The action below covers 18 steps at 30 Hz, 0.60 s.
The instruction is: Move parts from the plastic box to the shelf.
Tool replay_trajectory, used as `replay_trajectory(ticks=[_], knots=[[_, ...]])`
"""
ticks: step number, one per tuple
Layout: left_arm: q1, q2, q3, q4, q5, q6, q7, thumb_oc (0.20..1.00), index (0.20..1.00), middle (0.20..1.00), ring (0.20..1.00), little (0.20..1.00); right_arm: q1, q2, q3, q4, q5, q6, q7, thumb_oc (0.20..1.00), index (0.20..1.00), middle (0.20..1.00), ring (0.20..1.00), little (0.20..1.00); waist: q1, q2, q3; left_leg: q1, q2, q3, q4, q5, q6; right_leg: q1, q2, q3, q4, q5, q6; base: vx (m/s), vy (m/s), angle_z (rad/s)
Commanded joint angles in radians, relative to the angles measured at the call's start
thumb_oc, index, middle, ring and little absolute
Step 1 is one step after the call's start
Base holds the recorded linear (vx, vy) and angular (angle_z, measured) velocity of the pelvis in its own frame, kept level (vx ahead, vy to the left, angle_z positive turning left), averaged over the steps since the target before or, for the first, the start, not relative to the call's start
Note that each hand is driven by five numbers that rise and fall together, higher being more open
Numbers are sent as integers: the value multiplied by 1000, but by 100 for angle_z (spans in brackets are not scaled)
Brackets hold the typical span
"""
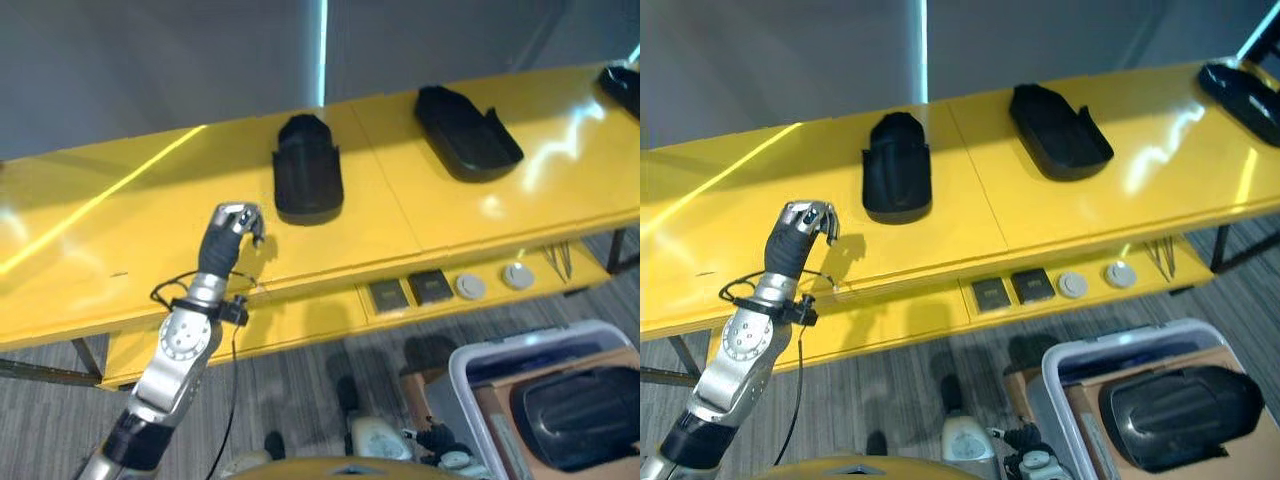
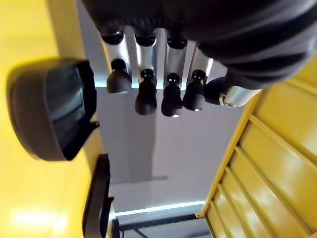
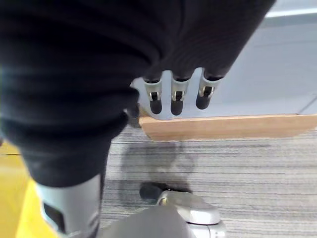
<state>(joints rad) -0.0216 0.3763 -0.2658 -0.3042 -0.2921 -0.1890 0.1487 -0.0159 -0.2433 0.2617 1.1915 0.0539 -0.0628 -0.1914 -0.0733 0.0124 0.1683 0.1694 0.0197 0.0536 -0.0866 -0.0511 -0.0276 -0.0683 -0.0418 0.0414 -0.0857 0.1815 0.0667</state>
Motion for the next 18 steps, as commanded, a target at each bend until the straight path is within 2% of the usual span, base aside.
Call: replay_trajectory(ticks=[1,2,3,5,11,16,18], knots=[[-74,30,19,-19,79,-84,27,526,526,526,526,526,-9,31,12,26,19,-14,8,1000,1000,1000,1000,1000,-10,-31,-64,-69,7,-33,-1,19,-11,99,-48,0,17,-137,62,-19,29,4],[-73,30,20,-20,79,-83,27,693,693,693,693,693,-9,32,13,26,19,-14,8,1000,1000,1000,1000,1000,-10,-32,-64,-69,7,-34,-1,19,-10,100,-48,0,17,-138,62,-43,55,0],[-48,40,17,-8,88,-80,29,1000,1000,1000,1000,1000,-10,34,8,38,17,-11,3,1000,1000,1000,1000,1000,3,-39,-70,-62,1,-43,-1,17,-3,105,-55,-8,30,-141,65,-51,77,4],[-18,66,19,-12,117,-76,29,1000,1000,1000,1000,1000,-7,41,-4,51,21,-8,-4,1000,1000,1000,1000,1000,18,-46,-78,-54,-7,-53,-1,11,8,107,-61,-14,48,-146,71,-53,84,2],[-6,90,28,6,159,-77,55,1000,1000,1000,1000,1000,-8,63,0,62,32,-7,-10,1000,1000,1000,1000,1000,27,-62,-97,-44,-15,-46,-1,3,19,113,-69,-7,47,-140,80,-23,51,4],[-19,92,19,18,171,-74,54,1000,1000,1000,1000,1000,1,69,-4,58,42,-9,-11,1000,1000,1000,1000,1000,18,-72,-101,-42,-23,-43,-1,1,26,105,-73,3,66,-138,86,-19,56,-2],[-25,90,19,28,176,-78,61,1000,1000,1000,1000,1000,8,65,-18,48,50,-10,-16,1000,1000,1000,1000,1000,6,-74,-91,-45,-34,-34,2,-2,37,84,-83,22,78,-120,102,-74,130,-1]])
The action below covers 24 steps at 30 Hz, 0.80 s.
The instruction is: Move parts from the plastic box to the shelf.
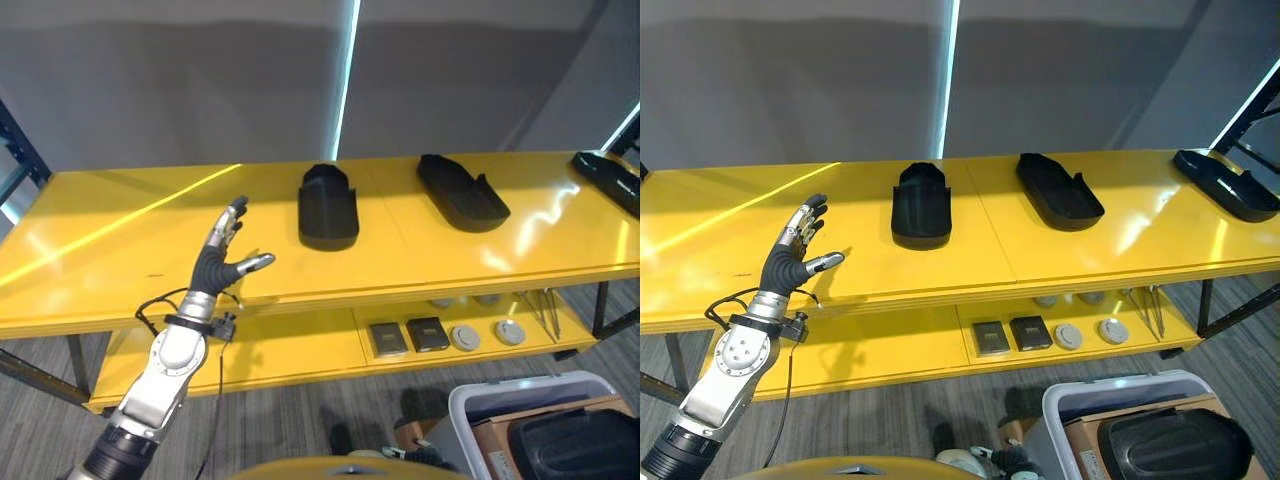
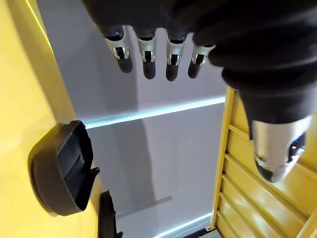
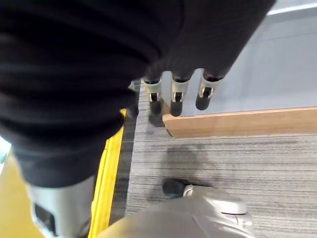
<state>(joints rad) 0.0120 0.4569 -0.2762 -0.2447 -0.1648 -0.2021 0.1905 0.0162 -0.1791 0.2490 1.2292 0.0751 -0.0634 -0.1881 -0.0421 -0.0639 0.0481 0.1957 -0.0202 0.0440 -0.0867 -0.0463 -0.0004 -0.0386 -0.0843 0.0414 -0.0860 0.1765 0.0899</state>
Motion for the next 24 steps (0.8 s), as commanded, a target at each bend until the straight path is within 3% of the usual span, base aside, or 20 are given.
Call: replay_trajectory(ticks=[1,4,5,8,9,10,12,13,16,18,19,20,21,24], knots=[[-73,6,25,-19,51,-68,27,1000,1000,1000,1000,1000,-28,-3,-22,0,47,-15,-28,1000,1000,1000,1000,1000,-39,5,43,-84,-6,-6,3,-3,18,17,-46,48,90,-90,98,-119,198,-17],[-93,20,37,-13,67,-75,41,1000,1000,1000,1000,1000,-28,-15,-51,-50,92,-32,-37,1000,1000,1000,1000,1000,-66,6,80,-106,-20,40,-1,-6,26,-58,-47,98,122,-39,139,-172,186,-50],[-100,39,51,-12,80,-81,53,1000,1000,1000,1000,1000,-25,-27,-81,-85,129,-50,-47,1000,1000,1000,1000,1000,-90,4,104,-119,-26,74,-1,-14,25,-95,-53,116,119,8,164,-157,134,-66],[-107,62,71,21,102,-81,71,1000,1000,1000,1000,1000,-18,-37,-96,-132,138,-61,-52,1000,1000,1000,1000,1000,-99,-5,124,-137,-18,127,-1,-5,20,-148,-48,102,119,42,166,-128,89,-80],[-108,70,83,37,108,-79,79,1000,1000,1000,1000,1000,-14,-40,-109,-143,142,-66,-58,1000,1000,1000,1000,1000,-90,3,132,-132,-4,153,-1,-9,20,-156,-57,31,135,17,154,-72,21,-135],[-110,70,83,38,108,-80,79,1000,1000,1000,1000,1000,-14,-40,-109,-143,142,-66,-59,1000,1000,1000,1000,1000,-89,1,132,-134,-4,155,-1,-5,19,-159,-57,33,136,20,152,-17,54,-154],[-98,71,110,50,114,-78,85,1000,1000,1000,1000,1000,-2,-49,-124,-140,144,-71,-57,1000,1000,1000,1000,1000,-83,16,137,-125,15,192,-1,-6,18,-147,-72,-65,172,-35,118,-50,71,-100],[-71,75,136,60,106,-68,66,1000,1000,1000,1000,1000,27,-58,-144,-107,130,-66,-46,1000,1000,1000,1000,1000,-71,29,144,-117,32,234,-1,-2,18,-129,-82,-168,251,-94,93,-90,62,-88],[-46,84,152,59,115,-67,47,1000,1000,1000,1000,1000,43,-72,-150,-94,112,-62,-37,1000,1000,1000,1000,1000,-69,28,141,-113,37,260,-1,-3,14,-107,-90,-207,262,-112,88,-57,-11,-87],[-1,106,162,81,118,-46,-14,1000,1000,1000,1000,1000,57,-96,-174,-59,89,-47,-23,1000,1000,1000,1000,1000,-49,26,126,-112,43,316,-1,1,9,-51,-113,-325,232,-116,87,-30,-85,-52],[25,123,156,105,117,-24,-71,1000,1000,1000,1000,1000,53,-109,-182,-38,69,-34,-14,1000,1000,1000,1000,1000,-27,30,113,-99,54,340,0,-15,-1,-15,-137,-411,214,-123,104,22,-120,-94],[33,124,156,121,117,-23,-87,1000,1000,1000,1000,1000,48,-110,-179,-29,55,-26,-6,1000,1000,1000,1000,1000,-16,27,105,-100,58,365,3,-10,-5,9,-143,-454,184,-116,109,39,-173,-112],[39,118,147,156,126,-13,-95,1000,1000,1000,1000,1000,41,-107,-175,-21,47,-21,-4,1000,1000,1000,1000,1000,-14,23,97,-93,62,382,4,-10,-8,19,-140,-464,152,-111,109,14,-169,-75],[29,104,120,225,145,-16,-99,1000,1000,1000,1000,1000,38,-102,-163,-23,45,-25,-3,1000,1000,1000,1000,1000,-19,21,82,-86,71,397,10,0,-15,40,-98,-405,100,-125,93,53,-179,-67]])
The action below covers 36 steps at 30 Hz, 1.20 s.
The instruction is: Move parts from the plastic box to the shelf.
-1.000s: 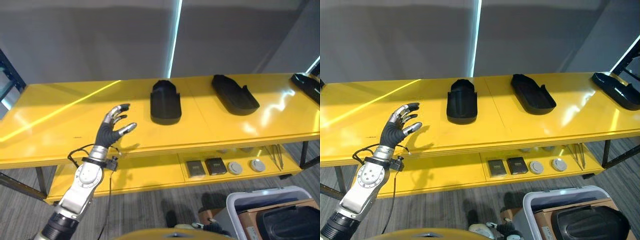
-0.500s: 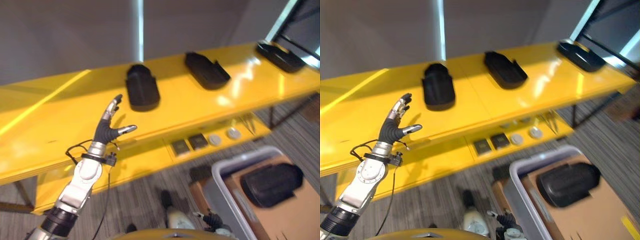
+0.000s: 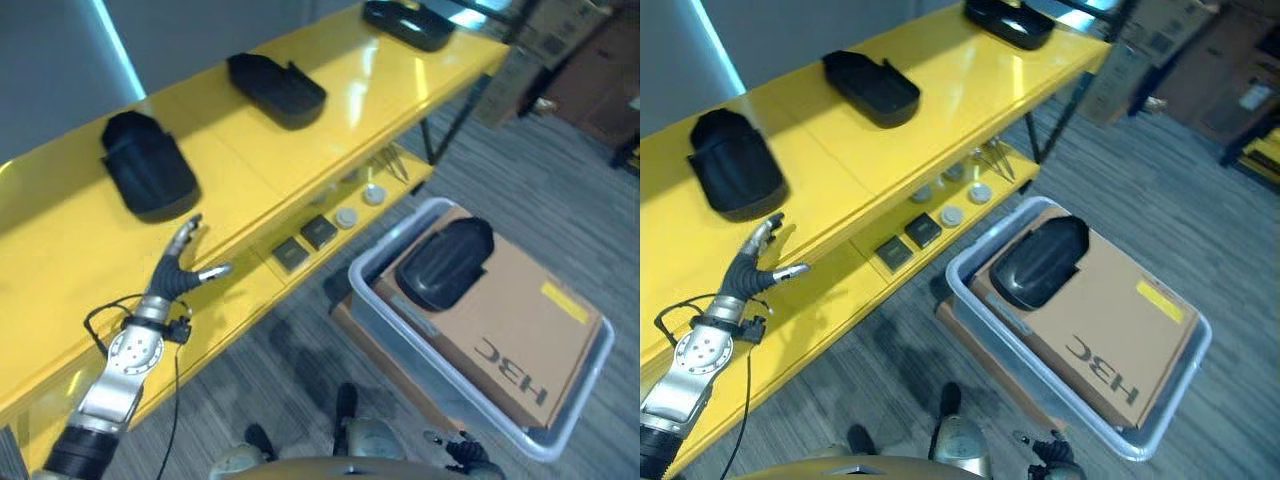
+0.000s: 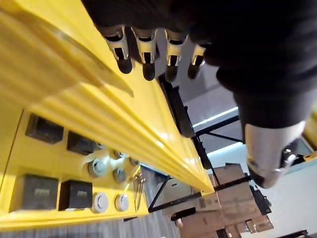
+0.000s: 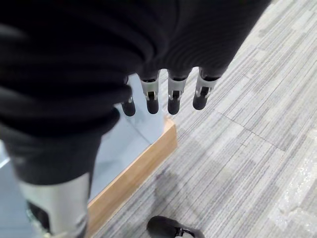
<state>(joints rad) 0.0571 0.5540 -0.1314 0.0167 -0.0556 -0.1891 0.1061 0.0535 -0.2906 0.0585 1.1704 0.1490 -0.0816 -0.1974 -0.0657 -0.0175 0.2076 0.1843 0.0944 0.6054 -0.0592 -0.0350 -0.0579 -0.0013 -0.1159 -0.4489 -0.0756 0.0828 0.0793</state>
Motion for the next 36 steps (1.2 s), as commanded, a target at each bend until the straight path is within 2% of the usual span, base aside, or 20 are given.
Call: replay_trajectory(ticks=[1,3,5,6,7,8,9,10,11,12,15,17,19,20,22,28,30,31,36], knots=[[-25,-29,-33,42,29,-26,5,1000,1000,1000,1000,1000,6,6,73,-28,-71,-21,9,1000,1000,1000,1000,1000,-6,-23,-81,-68,-29,-164,12,-16,32,16,-41,109,66,-40,89,71,-210,-59],[-22,-48,-34,91,48,-25,19,1000,1000,1000,1000,1000,23,5,108,-118,-85,-36,26,1000,1000,1000,1000,1000,-20,-23,-75,-75,-14,-161,82,-25,16,32,-22,136,48,-47,75,55,-258,-37],[-10,-70,-27,139,40,-25,22,1000,1000,1000,1000,1000,40,-7,142,-212,-104,-48,39,1000,1000,1000,1000,1000,-23,-25,-58,-125,35,-159,244,-38,-13,61,-8,153,28,-63,50,9,-255,-54],[0,-73,-23,155,44,-24,28,1000,1000,1000,1000,1000,47,-16,155,-268,-113,-52,38,1000,1000,1000,1000,1000,-22,-23,-45,-162,67,-173,339,-10,-38,73,3,168,21,-71,32,-66,-290,-50],[7,-86,-32,204,58,-25,43,1000,1000,1000,1000,1000,51,-37,180,-354,-141,-67,32,1000,1000,1000,1000,1000,-10,-18,-16,-220,111,-213,463,115,-74,91,18,187,8,-70,-1,-83,-231,-53],[9,-96,-36,222,49,-27,48,1000,1000,1000,1000,1000,52,-55,184,-423,-155,-75,28,1000,1000,1000,1000,1000,-3,-14,-4,-247,103,-274,492,136,-83,92,20,201,4,-68,-9,-82,-141,-55],[9,-97,-37,223,50,-28,49,1000,1000,1000,1000,1000,54,-56,183,-426,-155,-73,29,1000,1000,1000,1000,1000,-5,-12,-5,-250,104,-277,495,135,-84,93,21,198,4,-68,-10,-40,-3,-98],[23,-139,-44,277,20,-24,73,1000,1000,1000,1000,1000,56,-73,180,-525,-156,-87,14,1000,1000,1000,1000,1000,3,-8,0,-279,33,-383,459,98,-63,86,15,238,-1,-68,-5,11,62,-117],[23,-158,-52,314,32,-21,88,1000,1000,1000,1000,1000,54,-77,186,-558,-157,-95,14,1000,1000,1000,1000,1000,11,-2,-1,-279,-12,-449,389,61,-46,81,13,264,0,-65,5,71,111,-114],[27,-167,-63,359,61,-14,99,1000,1000,1000,1000,1000,49,-85,193,-589,-166,-102,12,1000,1000,1000,1000,1000,17,7,-5,-259,-36,-510,278,26,-28,79,14,293,3,-67,17,147,138,-98],[29,-202,-88,487,79,-4,135,1000,1000,1000,1000,1000,60,-100,173,-737,-137,-143,2,1000,1000,1000,1000,1000,17,34,-4,-248,-52,-656,132,67,-25,73,27,376,17,-72,33,110,141,-136],[9,-222,-102,587,94,9,144,1000,1000,1000,1000,1000,75,-115,154,-866,-118,-175,4,1000,1000,1000,1000,1000,-13,45,-10,-217,-30,-618,74,74,-21,59,31,389,20,-73,39,44,113,-100],[4,-229,-103,621,109,8,147,1000,1000,1000,1000,1000,101,-118,138,-939,-95,-190,20,1000,1000,1000,1000,1000,-20,53,-14,-196,-26,-607,46,79,-19,55,31,394,23,-75,40,34,174,-116],[-2,-254,-105,720,114,11,159,1000,1000,1000,1000,1000,145,-118,118,-1063,-51,-221,35,1000,1000,1000,1000,1000,-40,57,-19,-164,-32,-583,0,82,-15,46,23,402,21,-67,50,60,288,-69],[-3,-258,-119,822,163,22,163,1000,1000,1000,1000,1000,166,-144,110,-1229,-55,-244,42,1000,1000,1000,1000,1000,-42,47,-19,-150,-51,-541,-28,69,5,7,8,445,23,-44,68,1,296,-35],[-51,-270,-123,932,163,38,182,1000,1000,1000,1000,1000,-7,-136,135,-1152,-138,-200,-64,1000,1000,1000,1000,1000,-6,33,-4,-178,-64,-539,-28,65,18,-21,-13,437,4,-15,81,-42,78,-10],[-66,-264,-133,946,181,45,191,1000,1000,1000,1000,1000,-96,-134,145,-1109,-175,-178,-104,1000,1000,1000,1000,1000,10,30,7,-194,-66,-541,-28,68,21,-32,-19,432,-3,-6,84,-61,23,36],[-87,-258,-142,954,179,48,200,1000,1000,1000,1000,1000,-202,-132,161,-1035,-204,-147,-152,1000,1000,1000,1000,1000,25,27,24,-218,-69,-545,-28,73,23,-55,-23,429,-6,6,86,-116,20,26],[-134,-248,-159,953,139,49,228,1000,1000,1000,1000,1000,-429,-145,160,-886,-248,-93,-258,1000,1000,1000,1000,1000,62,36,72,-301,-75,-578,-28,106,10,-114,-28,403,-5,22,79,-100,-3,23]])
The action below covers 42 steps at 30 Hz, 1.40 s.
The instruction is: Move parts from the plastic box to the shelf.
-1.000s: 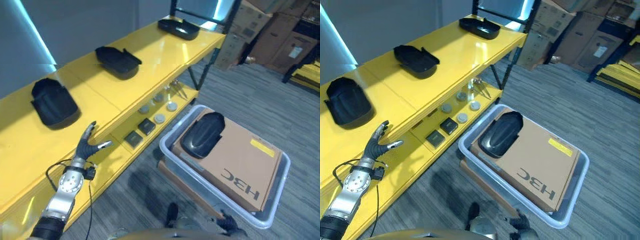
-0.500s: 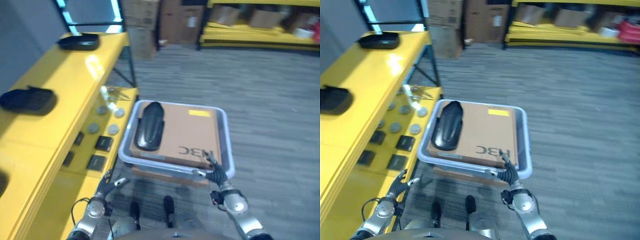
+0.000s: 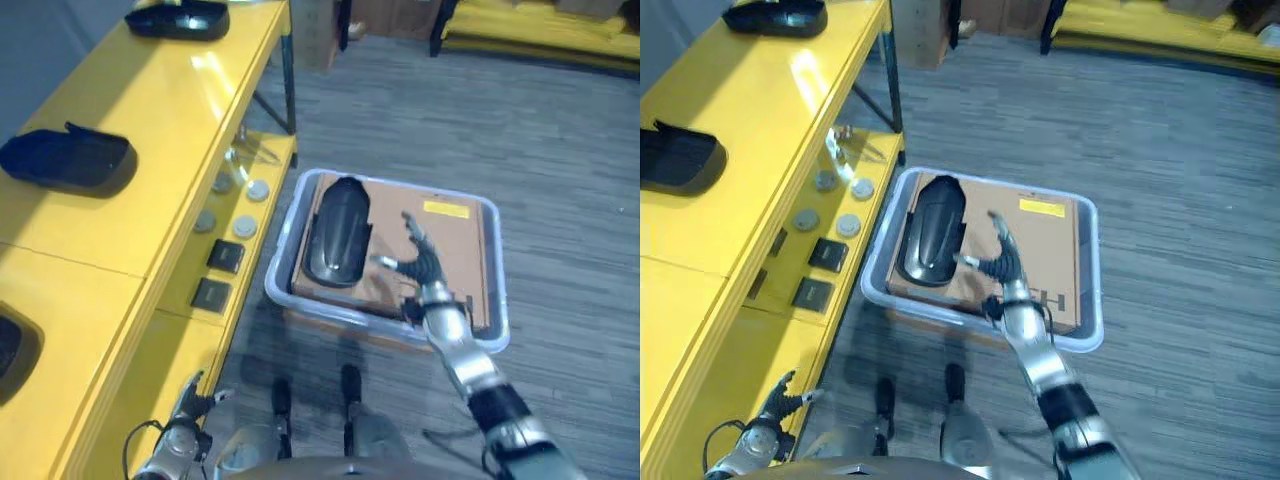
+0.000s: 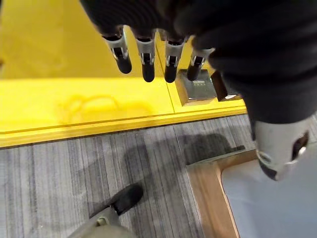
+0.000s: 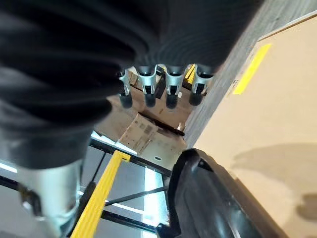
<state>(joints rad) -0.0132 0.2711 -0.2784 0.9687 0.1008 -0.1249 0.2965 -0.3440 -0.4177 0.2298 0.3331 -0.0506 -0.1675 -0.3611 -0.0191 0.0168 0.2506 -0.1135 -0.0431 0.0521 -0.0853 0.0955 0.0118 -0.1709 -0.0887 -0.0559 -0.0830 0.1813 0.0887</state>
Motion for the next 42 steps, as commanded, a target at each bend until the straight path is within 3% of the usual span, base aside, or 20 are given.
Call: replay_trajectory(ticks=[1,3,8,14,16,18,22,23,24,34,39,42], knots=[[-66,35,-12,1,-18,-15,38,1000,1000,1000,1000,1000,-35,-18,-11,-45,-48,-8,-96,1000,1000,1000,1000,1000,14,2,29,-6,62,-27,-2,-24,-60,54,-56,8,2,-76,69,-48,2,35],[-76,35,-33,-9,-40,-19,41,1000,1000,1000,1000,1000,-139,-28,-11,54,-45,18,-139,1000,1000,1000,1000,1000,30,11,41,-37,59,-42,-2,-11,-67,37,-57,-12,-2,-68,70,-12,-8,24],[-81,26,-50,-11,-56,-15,43,1000,1000,1000,1000,1000,-193,-37,-24,146,-39,41,-177,1000,1000,1000,1000,1000,43,16,42,-64,61,-58,-2,-4,-76,26,-58,-31,-4,-70,70,20,-15,26],[-86,26,-67,6,-63,-6,33,1000,1000,1000,1000,1000,-250,-28,46,323,-7,69,-118,1000,1000,1000,1000,1000,59,13,46,-91,60,-74,-2,4,-76,3,-53,-38,-4,-69,69,13,-15,9],[-90,25,-71,3,-62,-5,36,1000,1000,1000,1000,1000,-271,-28,51,360,-2,75,-117,1000,1000,1000,1000,1000,61,12,48,-98,60,-76,-2,6,-76,-2,-51,-39,-4,-68,69,0,0,0],[-111,17,-92,-3,-76,-7,46,1000,1000,1000,1000,1000,-325,0,69,516,18,101,-126,1000,1000,1000,1000,1000,68,14,56,-109,61,-86,-2,11,-78,-11,-49,-46,-4,-67,67,0,0,0],[-121,12,-100,-7,-86,-6,55,1000,1000,1000,1000,1000,-346,17,90,577,10,115,-122,1000,1000,1000,1000,1000,69,16,61,-110,61,-92,-2,13,-80,-9,-46,-50,-4,-69,66,11,-6,2],[-125,12,-100,-3,-86,-4,55,1000,1000,1000,1000,1000,-348,25,100,591,8,119,-110,777,777,777,777,777,69,15,61,-111,61,-93,-2,14,-80,-9,-46,-51,-4,-70,66,25,-12,6],[-129,12,-100,-2,-85,-3,56,1000,1000,1000,1000,1000,-352,27,118,612,9,120,-92,200,200,200,200,200,68,16,60,-112,61,-97,-2,14,-80,-7,-46,-51,-4,-72,66,22,-9,7],[-110,21,-84,-5,-75,-2,60,1000,1000,1000,1000,1000,-303,3,96,637,25,122,-89,200,200,200,200,200,59,16,39,-92,59,-95,-2,3,-78,16,-51,-55,-4,-84,66,16,-6,3],[-90,40,-67,-103,-77,-16,36,1000,1000,1000,1000,1000,-234,-108,46,603,6,128,-65,200,200,200,200,200,45,11,-2,-41,59,-86,-2,-18,-73,65,-56,-59,-4,-102,67,41,-20,1],[-84,54,-52,-194,-94,-15,21,1000,1000,1000,1000,1000,-189,-147,8,483,-3,127,-61,200,200,200,200,200,37,2,-28,-5,62,-77,-2,-31,-70,99,-57,-56,-4,-114,67,83,-40,-1]])
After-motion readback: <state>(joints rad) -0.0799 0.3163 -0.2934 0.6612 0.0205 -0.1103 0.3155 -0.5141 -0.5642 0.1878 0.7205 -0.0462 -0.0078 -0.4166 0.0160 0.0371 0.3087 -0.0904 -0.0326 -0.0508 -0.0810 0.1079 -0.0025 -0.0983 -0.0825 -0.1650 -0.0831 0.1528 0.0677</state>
